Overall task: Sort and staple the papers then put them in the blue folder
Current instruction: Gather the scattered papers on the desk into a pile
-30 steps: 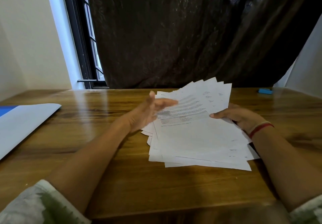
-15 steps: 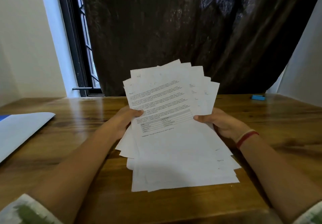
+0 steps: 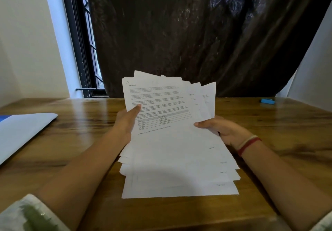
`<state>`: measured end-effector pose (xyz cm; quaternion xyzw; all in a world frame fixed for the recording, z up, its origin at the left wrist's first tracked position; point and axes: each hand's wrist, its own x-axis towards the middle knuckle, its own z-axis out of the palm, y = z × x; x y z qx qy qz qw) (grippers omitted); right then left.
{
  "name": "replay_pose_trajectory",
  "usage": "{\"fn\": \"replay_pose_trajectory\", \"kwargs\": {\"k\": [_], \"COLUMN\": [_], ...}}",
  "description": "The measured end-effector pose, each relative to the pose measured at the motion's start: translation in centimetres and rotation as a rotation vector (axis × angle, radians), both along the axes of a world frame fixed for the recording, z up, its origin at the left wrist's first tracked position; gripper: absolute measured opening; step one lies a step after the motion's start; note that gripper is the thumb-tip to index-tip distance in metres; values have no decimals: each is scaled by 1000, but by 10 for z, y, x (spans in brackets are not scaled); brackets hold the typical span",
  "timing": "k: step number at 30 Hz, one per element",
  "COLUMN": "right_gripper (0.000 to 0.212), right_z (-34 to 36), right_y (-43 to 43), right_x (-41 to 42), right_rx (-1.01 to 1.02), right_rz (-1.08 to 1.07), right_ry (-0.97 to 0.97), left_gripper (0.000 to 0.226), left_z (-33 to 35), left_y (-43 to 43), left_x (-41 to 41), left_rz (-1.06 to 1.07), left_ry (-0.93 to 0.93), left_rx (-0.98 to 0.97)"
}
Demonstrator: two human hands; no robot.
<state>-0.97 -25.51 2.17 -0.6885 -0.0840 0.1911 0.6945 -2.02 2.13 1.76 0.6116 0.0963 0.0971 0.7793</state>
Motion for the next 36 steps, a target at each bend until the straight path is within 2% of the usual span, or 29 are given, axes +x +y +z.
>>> {"fn": "replay_pose_trajectory", "kwargs": {"k": [3, 5, 8, 10, 15, 19, 22, 25, 27, 29, 32, 34, 36], "right_gripper": [26, 23, 17, 20, 34, 20, 21, 29, 25, 23, 29, 34, 37], "right_z": [-2, -1, 5, 9, 10, 21, 22, 14, 13, 13, 9, 7, 6], "right_y": [5, 8, 10, 8, 13, 11, 6, 8, 14, 18, 20, 21, 24], "right_x": [0, -3, -9, -13, -21, -25, -22, -15, -15, -14, -14, -15, -16], "right_rx": [-83, -131, -97, 10, 276, 318, 232, 14, -82, -103, -79, -76, -7], "right_rz": [-99, -147, -187, -132, -46, -2, -13, -20, -81, -155, -206, -240, -297], "right_ry": [-91, -160, -189, -150, -4, 32, 37, -66, -122, -156, -199, -240, -248], "left_gripper": [34, 42, 49, 46, 34, 25, 27, 24, 22, 34, 53, 52, 41], "left_z": [2, 5, 9, 9, 7, 9, 9, 8, 10, 14, 17, 14, 9], "left_y": [-2, -3, 2, 8, 7, 5, 6, 3, 1, 3, 10, 16, 18], "left_x": [-1, -4, -6, -4, 1, 3, 3, 2, -1, -4, -6, -9, -10], "left_rz": [-177, -308, -368, -392, -229, -77, -4, -3, -38, -151, -401, -447, -423], "left_ry": [-36, 3, 6, -49, -79, -125, -187, -247, -258, -240, -160, -41, 52], "left_rx": [91, 154, 84, 23, 5, 48, 107, 135, 110, 105, 205, 193, 82]}}
